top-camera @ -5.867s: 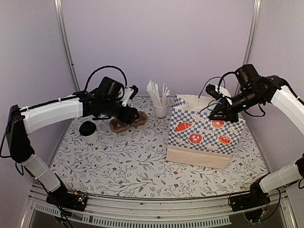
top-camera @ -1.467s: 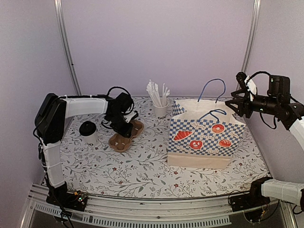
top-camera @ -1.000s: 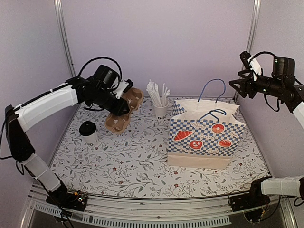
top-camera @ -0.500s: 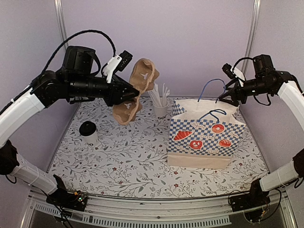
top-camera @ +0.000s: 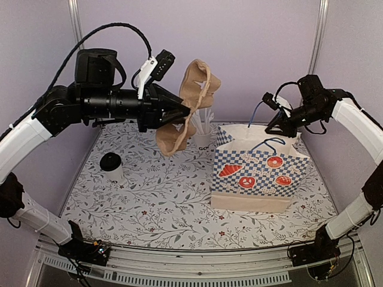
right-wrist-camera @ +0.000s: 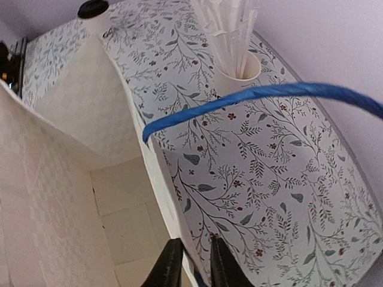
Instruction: Pack the takeout coffee
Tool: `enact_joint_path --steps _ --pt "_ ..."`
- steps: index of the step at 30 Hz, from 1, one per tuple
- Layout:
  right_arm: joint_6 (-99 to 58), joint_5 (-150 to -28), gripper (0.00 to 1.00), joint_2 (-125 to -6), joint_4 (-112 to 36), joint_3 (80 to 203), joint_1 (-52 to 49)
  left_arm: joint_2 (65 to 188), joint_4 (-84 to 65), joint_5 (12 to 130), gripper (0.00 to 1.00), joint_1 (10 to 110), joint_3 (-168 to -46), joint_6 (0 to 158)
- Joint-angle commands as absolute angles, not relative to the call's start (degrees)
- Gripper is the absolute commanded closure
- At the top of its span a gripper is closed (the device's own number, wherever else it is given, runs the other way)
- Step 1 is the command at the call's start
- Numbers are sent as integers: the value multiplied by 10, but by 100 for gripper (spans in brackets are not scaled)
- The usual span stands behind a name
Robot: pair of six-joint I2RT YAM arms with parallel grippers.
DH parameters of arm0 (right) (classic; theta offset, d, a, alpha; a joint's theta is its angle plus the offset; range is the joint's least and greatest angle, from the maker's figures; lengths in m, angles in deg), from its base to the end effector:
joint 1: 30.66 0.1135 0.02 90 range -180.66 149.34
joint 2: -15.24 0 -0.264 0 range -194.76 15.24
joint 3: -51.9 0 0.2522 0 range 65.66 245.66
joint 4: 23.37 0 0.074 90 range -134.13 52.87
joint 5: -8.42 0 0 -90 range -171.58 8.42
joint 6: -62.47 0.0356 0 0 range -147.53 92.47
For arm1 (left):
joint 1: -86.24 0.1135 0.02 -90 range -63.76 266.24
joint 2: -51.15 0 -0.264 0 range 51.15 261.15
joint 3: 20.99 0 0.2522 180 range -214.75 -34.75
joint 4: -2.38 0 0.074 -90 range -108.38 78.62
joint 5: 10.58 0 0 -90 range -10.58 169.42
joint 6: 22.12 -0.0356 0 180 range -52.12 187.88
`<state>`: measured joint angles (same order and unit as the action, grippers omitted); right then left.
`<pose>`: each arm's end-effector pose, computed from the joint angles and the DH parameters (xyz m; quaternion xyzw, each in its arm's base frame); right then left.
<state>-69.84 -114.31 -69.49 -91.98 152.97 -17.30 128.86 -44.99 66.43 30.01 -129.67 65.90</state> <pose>0.2888 0.0884 0.3651 -0.5045 0.7604 0.1806 0.3670 0.1514 -0.2408 0.4705 0.4462 0.6622 -0.3520 0.4884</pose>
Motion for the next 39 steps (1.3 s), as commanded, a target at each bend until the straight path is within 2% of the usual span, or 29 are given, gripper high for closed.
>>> enact_joint_path --steps 1,3,9,17,39 --pt "-695 -1175 94 -682 -939 1561 -139 1288 -431 660 72 284 -1312 643" --pt "-691 -1183 100 -661 -940 1562 -110 1285 -424 659 72 282 -1305 640" --pt "-675 -1248 100 -631 -970 1569 -81 1306 -406 658 74 261 -1296 611" --pt "-676 -1292 100 -620 -980 1552 -72 1376 -403 664 75 200 -1356 569" --pt "-678 -1319 100 -653 -978 1527 -37 1540 -416 654 75 153 -1492 508"
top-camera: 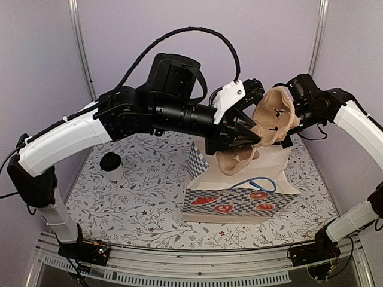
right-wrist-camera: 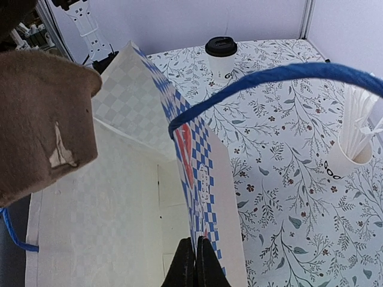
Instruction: Pack the takeout coffee
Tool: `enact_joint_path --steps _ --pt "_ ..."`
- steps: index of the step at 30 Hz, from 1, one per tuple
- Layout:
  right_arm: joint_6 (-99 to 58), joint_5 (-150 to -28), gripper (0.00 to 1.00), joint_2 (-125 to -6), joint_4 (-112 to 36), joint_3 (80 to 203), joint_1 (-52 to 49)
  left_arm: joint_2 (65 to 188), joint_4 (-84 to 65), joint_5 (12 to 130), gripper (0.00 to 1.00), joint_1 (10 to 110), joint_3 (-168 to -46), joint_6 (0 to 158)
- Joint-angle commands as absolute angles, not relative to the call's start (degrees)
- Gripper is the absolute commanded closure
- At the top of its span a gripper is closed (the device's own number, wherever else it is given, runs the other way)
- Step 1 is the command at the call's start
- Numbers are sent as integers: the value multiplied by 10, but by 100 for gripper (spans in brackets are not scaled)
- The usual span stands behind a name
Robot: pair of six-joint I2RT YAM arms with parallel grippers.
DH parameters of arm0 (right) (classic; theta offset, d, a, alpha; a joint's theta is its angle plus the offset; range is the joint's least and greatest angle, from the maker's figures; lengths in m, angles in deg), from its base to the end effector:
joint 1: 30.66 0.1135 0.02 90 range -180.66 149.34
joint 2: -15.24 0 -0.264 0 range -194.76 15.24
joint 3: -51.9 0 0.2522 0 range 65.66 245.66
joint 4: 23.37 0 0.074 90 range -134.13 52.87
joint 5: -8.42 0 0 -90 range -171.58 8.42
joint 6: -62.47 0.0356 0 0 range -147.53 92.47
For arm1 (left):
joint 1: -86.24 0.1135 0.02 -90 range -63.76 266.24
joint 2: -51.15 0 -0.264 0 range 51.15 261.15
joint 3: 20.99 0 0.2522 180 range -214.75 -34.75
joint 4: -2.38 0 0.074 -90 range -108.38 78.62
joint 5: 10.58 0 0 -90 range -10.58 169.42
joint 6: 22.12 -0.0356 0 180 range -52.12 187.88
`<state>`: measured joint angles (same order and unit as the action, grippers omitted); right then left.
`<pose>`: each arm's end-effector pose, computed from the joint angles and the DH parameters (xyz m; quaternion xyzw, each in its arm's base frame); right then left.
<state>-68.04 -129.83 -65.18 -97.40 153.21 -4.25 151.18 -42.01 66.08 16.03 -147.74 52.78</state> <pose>0.2303 0.1440 0.3856 -0.5852 0.6511 0.3494 0.3339 0.1259 -0.3742 0.4539 0.5937 0.5433 -0.3543 0.4763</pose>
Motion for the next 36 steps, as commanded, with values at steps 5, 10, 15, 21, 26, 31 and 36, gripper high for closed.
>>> enact_joint_path --steps 5,10,15,21,26,31,36 --pt "-685 -1317 100 -654 -988 1523 -36 1559 -446 659 75 153 -1484 505" --pt "-700 -1321 99 -668 -1012 1522 -32 1567 -491 681 75 153 -1476 491" --pt "-700 -1316 97 -682 -1013 1526 -30 1573 -527 679 76 153 -1469 494" --pt "-695 -1303 91 -693 -1013 1541 -29 1579 -572 723 76 154 -1450 506" --pt "-695 -1287 69 -703 -1023 1565 -29 1594 -605 734 76 157 -1458 525" --pt "-695 -1255 45 -689 -1028 1600 -30 1599 -638 745 76 158 -1458 537" --pt "-687 -1242 31 -646 -1015 1616 -54 1597 -663 753 76 159 -1448 541"
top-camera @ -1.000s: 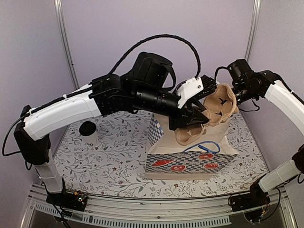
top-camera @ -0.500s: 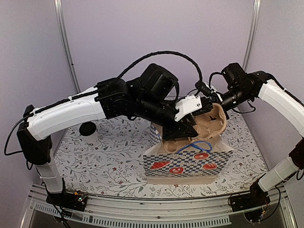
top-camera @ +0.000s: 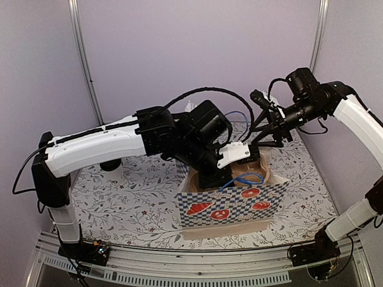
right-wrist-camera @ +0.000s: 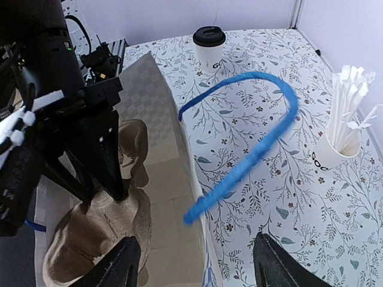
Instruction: Pack the takeout coffee
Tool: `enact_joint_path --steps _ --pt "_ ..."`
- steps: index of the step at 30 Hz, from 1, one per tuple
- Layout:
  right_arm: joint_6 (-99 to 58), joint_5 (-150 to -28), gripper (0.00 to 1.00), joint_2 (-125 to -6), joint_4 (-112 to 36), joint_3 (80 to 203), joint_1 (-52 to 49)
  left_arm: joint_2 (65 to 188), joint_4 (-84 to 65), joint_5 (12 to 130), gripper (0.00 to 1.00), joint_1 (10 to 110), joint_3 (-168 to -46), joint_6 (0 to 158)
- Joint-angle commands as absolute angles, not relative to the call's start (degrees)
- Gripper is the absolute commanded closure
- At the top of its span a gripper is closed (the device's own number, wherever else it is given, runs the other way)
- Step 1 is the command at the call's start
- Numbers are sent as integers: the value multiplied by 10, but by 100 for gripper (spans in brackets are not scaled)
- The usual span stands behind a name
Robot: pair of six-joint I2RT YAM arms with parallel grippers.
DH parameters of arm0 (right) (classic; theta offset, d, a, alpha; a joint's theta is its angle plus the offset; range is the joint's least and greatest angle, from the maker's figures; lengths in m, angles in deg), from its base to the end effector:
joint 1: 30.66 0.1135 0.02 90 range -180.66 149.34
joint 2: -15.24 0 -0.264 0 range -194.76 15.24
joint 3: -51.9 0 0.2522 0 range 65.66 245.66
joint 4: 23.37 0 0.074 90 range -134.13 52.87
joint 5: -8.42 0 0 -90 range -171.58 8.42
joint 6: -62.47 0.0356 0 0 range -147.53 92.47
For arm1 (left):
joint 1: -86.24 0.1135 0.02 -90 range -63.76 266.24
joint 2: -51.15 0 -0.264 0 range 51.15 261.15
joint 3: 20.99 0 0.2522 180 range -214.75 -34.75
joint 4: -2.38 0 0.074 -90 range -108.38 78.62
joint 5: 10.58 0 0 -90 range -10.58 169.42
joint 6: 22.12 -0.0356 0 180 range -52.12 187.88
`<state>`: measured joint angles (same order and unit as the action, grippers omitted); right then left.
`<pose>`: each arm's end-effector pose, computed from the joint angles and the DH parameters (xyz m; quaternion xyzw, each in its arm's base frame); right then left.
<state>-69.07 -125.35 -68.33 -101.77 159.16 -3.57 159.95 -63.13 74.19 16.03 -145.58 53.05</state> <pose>0.2372 0.1490 0.3958 -0.5918 0.6667 0.3170 0.3237 0.1386 -0.3949 0.3485 0.6454 0.6806 -0.1978 0.2847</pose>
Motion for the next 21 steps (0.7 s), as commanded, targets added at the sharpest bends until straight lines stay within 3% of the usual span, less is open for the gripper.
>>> enact_joint_path --steps 1,7,21 --pt "-687 -1251 30 -641 -1017 1622 -64 1596 -667 754 76 160 -1445 543" --pt "-700 -1343 30 -624 -1026 1630 -147 1595 -689 764 76 167 -1428 559" --pt "-628 -1334 30 -556 -858 1442 -183 1657 -721 764 77 182 -1446 597"
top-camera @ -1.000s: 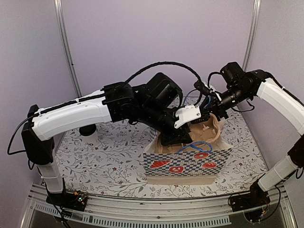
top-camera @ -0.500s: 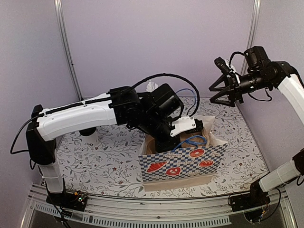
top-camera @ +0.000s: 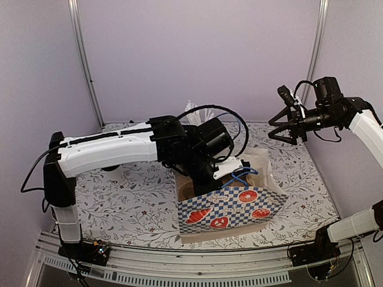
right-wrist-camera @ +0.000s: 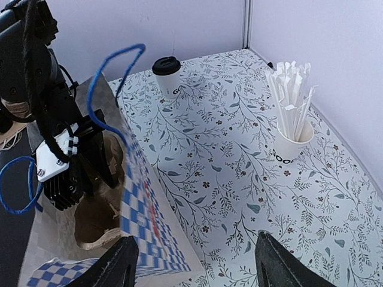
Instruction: Pack the takeout coffee
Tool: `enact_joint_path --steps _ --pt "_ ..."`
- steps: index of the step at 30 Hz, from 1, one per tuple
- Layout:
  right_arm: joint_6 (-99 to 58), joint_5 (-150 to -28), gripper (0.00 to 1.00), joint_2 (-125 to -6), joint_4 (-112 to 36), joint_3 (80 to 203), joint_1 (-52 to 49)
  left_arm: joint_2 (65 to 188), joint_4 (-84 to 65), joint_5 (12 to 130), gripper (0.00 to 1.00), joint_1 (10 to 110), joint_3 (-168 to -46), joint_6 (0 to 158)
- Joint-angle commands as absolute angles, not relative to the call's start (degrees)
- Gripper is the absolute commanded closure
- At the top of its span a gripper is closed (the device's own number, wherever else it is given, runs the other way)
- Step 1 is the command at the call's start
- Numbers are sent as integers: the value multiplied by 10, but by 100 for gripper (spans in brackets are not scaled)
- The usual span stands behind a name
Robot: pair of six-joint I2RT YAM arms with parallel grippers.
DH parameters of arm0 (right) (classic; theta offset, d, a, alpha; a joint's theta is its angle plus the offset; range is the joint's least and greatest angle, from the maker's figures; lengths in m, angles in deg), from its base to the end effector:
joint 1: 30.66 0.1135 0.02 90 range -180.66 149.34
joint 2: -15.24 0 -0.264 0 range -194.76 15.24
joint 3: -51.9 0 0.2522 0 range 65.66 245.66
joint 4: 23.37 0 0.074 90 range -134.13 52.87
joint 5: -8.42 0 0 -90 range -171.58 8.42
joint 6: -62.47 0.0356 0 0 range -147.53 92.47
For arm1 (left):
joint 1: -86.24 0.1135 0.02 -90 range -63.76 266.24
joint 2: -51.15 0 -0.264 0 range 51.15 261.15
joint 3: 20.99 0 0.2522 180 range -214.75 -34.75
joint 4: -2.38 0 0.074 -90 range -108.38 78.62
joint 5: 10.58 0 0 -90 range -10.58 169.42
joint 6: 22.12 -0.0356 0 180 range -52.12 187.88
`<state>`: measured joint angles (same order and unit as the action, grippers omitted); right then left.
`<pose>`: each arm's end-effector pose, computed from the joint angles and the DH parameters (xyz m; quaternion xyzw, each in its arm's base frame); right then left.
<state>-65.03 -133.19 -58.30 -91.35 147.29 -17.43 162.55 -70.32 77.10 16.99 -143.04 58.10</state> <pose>0.2330 0.0834 0.3913 -0.5047 0.6849 0.3241 0.4137 0.1459 -0.3891 0.3091 0.6211 0.7454 -0.1368 0.1999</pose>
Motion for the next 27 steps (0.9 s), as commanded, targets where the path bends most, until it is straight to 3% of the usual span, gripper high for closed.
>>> enact_joint_path --steps 1,11,19,27 --pt "-627 -1330 30 -552 -846 1430 -185 1665 -722 760 77 184 -1450 598" --pt "-568 -1294 30 -478 -729 1304 -203 1716 -730 752 77 195 -1468 600" --pt "-628 -1381 31 -437 -819 1339 -198 1680 -740 753 77 197 -1486 604" --pt "-683 -1287 38 -474 -917 1391 -52 1682 -753 746 77 199 -1492 617"
